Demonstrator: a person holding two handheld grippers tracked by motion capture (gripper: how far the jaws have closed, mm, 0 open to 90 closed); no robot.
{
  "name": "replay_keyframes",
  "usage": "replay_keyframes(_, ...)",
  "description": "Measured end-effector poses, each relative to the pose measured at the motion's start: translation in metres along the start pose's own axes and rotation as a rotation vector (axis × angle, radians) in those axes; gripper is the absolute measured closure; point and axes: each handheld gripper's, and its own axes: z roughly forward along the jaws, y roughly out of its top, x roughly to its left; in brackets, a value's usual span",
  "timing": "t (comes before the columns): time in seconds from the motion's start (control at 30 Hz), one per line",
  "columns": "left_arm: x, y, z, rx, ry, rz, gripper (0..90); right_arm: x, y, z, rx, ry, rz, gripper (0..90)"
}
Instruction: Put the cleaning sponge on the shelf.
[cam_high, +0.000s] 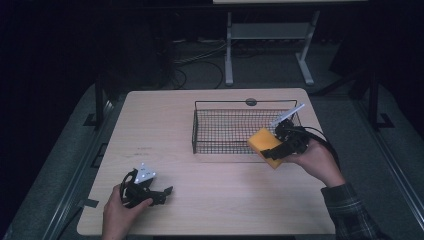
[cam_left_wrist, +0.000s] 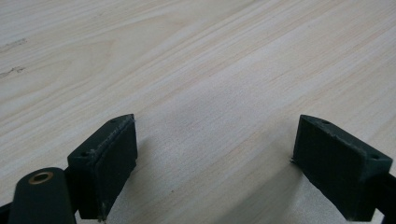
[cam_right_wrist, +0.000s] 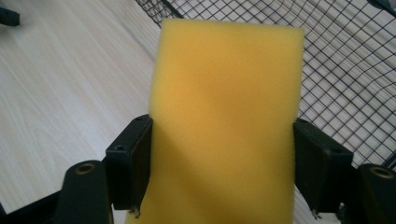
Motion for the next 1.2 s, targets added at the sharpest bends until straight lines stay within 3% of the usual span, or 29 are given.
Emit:
replay_keyframes(0.4, 0.000, 0.000, 0.000, 0.002, 0.000, 0.003, 12.8, -0.026, 0.007, 0.002, 0.007, -0.022, 0.052, 29.2)
replay_keyframes(1.2, 0.000, 0.000, 0.000, 0.002, -0.001, 0.001, 12.8, -0.068, 0.023, 0.012, 0.034, -0.081, 0.113, 28.8)
